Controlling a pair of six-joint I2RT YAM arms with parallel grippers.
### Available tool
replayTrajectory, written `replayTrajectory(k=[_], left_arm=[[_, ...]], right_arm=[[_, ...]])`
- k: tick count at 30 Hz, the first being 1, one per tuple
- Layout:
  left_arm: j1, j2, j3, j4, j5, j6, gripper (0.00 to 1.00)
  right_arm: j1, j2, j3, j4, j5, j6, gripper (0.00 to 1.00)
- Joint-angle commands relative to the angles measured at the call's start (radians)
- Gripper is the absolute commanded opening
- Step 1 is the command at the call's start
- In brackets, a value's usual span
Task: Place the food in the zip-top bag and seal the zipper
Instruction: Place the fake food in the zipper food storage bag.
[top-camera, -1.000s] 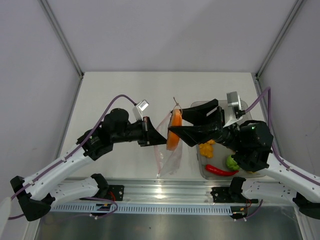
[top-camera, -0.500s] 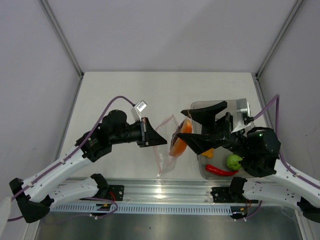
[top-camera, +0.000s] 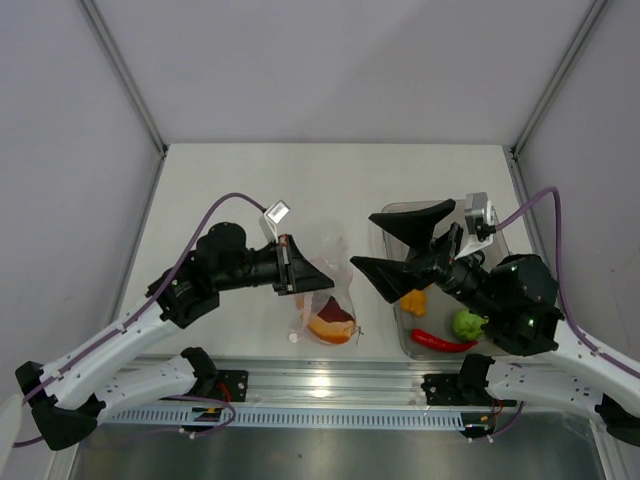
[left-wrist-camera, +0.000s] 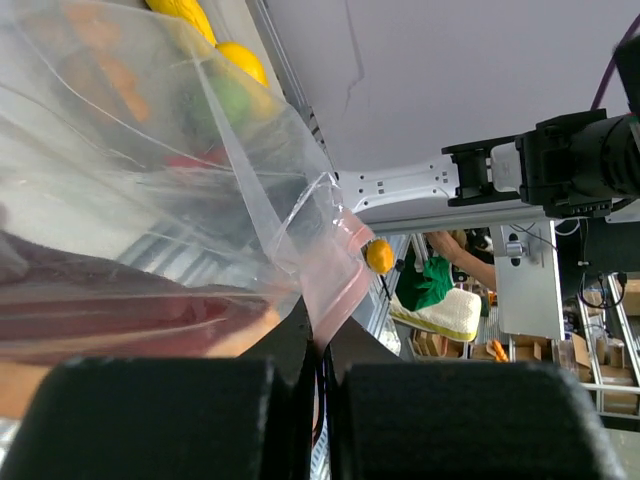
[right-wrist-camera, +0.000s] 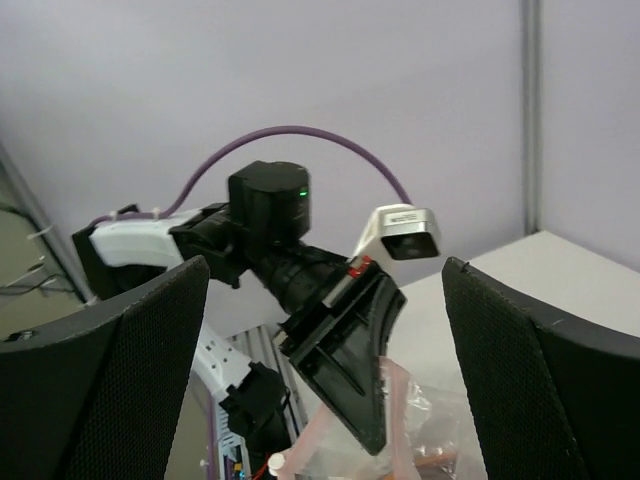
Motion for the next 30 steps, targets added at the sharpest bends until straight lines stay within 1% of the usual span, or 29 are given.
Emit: replayTrajectory(k=[1,2,4,5,6,7,10,11,12,13,15,17,19,20,24,29,30], left_arm=[[0.009,-0.029,0.016,0.045,0.014,-0.001,0.01],[0.007,-0.024,0.033,0.03,0.003,0.012,0.01],[0.009,-0.012,0.059,-0.038,-0.004,0.041,0.01],[0.009,-0.018,0.064,-0.061,-0.017,0.045,0.01],[0.009,-0.018,0.061,-0.064,-0.026,0.045,0.0],[0.009,-0.03,0.052,-0.064,-0.037,0.045,0.01],[0.007,-0.041,0.05,-0.066,-0.057,0.042,0.0],[0.009,-0.039,0.053,-0.064,-0.054,0.042,0.0],[0.009,-0.036,0.056,-0.066,-0.049,0.042,0.0],[0.009,-0.035,0.059,-0.061,-0.041,0.042,0.01],[0.007,-0.035,0.056,-0.053,-0.034,0.041,0.01],[0.009,-0.033,0.05,-0.052,-0.032,0.041,0.01],[0.009,-0.03,0.047,-0.049,-0.031,0.042,0.01],[0.007,-0.025,0.044,-0.046,-0.031,0.041,0.01],[0.009,-0.012,0.042,-0.04,-0.024,0.039,0.01],[0.009,-0.009,0.047,-0.04,-0.034,0.036,0.01],[0.009,-0.006,0.05,-0.038,-0.034,0.036,0.01]], right_arm=[[0.004,-0.017,0.088,-0.118,0.18,-0.016,0.99],[0.004,-0.013,0.111,-0.21,0.26,-0.016,0.99],[0.004,-0.004,0.161,-0.301,0.297,-0.03,1.0],[0.004,0.007,0.193,-0.377,0.321,-0.027,0.99],[0.004,0.012,0.194,-0.421,0.335,-0.019,0.99],[0.006,0.018,0.224,-0.511,0.345,0.007,0.99],[0.003,0.055,0.278,-0.666,0.397,0.065,0.97],[0.003,0.062,0.283,-0.758,0.392,0.111,0.92],[0.003,0.075,0.284,-0.797,0.385,0.134,0.89],[0.003,0.079,0.283,-0.858,0.354,0.159,0.81],[0.003,0.081,0.267,-0.903,0.313,0.223,0.76],[0.004,0.076,0.241,-0.921,0.239,0.269,0.65],[0.007,0.075,0.223,-0.895,0.179,0.295,0.53],[0.01,0.078,0.208,-0.887,0.165,0.306,0.5],[0.036,0.124,0.207,-0.887,0.147,0.325,0.49],[0.141,0.17,0.217,-0.915,0.203,0.332,0.53],[0.159,0.171,0.208,-0.915,0.238,0.334,0.53]])
